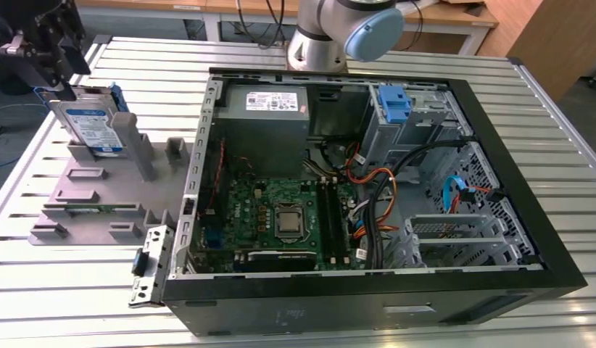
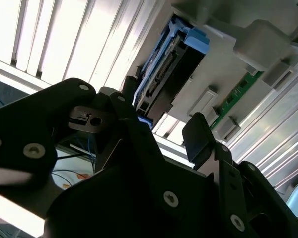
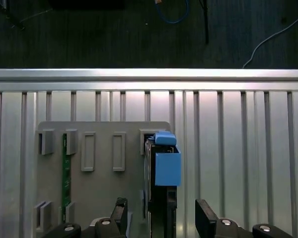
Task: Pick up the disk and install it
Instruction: 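Pick up the disk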
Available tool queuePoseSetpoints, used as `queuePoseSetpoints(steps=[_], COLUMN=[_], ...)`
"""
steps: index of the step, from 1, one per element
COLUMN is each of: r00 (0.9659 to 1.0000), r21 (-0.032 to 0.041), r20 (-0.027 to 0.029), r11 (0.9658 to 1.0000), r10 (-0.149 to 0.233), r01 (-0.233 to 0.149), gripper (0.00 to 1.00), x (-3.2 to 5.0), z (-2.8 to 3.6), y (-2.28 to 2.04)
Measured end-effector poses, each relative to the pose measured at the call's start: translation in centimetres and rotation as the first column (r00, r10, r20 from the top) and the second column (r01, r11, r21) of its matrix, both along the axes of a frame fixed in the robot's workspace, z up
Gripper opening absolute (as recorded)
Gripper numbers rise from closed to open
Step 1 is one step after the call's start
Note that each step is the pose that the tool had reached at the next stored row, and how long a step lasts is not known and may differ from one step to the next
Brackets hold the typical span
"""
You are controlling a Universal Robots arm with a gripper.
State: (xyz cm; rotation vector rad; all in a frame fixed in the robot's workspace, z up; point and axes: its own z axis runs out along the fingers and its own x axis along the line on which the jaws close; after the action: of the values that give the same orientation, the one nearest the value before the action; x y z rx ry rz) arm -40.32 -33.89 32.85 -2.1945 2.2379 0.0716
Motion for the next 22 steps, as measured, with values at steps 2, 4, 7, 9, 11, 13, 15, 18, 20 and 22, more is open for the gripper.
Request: queuePoseSetpoints(steps=[2, 4, 7, 9, 11, 13, 15, 18, 20, 22], r00=[1.0, 0.9999, 0.9996, 0.9994, 0.9991, 0.9988, 0.9985, 0.9981, 0.998, 0.998], r21=[0.0, 0.0, 0.0, -0.0001, -0.0001, -0.0001, -0.0001, -0.0001, -0.0001, -0.0002], r20=[0.0012, 0.002, 0.0028, 0.003, 0.0033, 0.0034, 0.0034, 0.0034, 0.0033, 0.003], r11=[1.0, 0.9999, 0.9996, 0.9994, 0.9991, 0.9988, 0.9985, 0.9981, 0.998, 0.998], r10=[0.009, 0.017, 0.028, 0.036, 0.042, 0.048, 0.055, 0.061, 0.063, 0.063], r01=[-0.009, -0.017, -0.028, -0.036, -0.042, -0.048, -0.055, -0.061, -0.063, -0.063], gripper=[0.65, 0.65, 0.65, 0.65, 0.65, 0.65, 0.65, 0.65, 0.65, 0.65], x=[-0.07, -0.11, -0.17, -0.2, -0.22, -0.23, -0.23, -0.22, -0.23, -0.23], z=[-0.26, -0.58, -1.12, -1.49, -1.86, -2.22, -2.57, -3.02, -3.12, -3.12], y=[0.0, 0.01, 0.01, 0.01, 0.01, 0.01, 0.01, 0.01, 0.01, 0.01])
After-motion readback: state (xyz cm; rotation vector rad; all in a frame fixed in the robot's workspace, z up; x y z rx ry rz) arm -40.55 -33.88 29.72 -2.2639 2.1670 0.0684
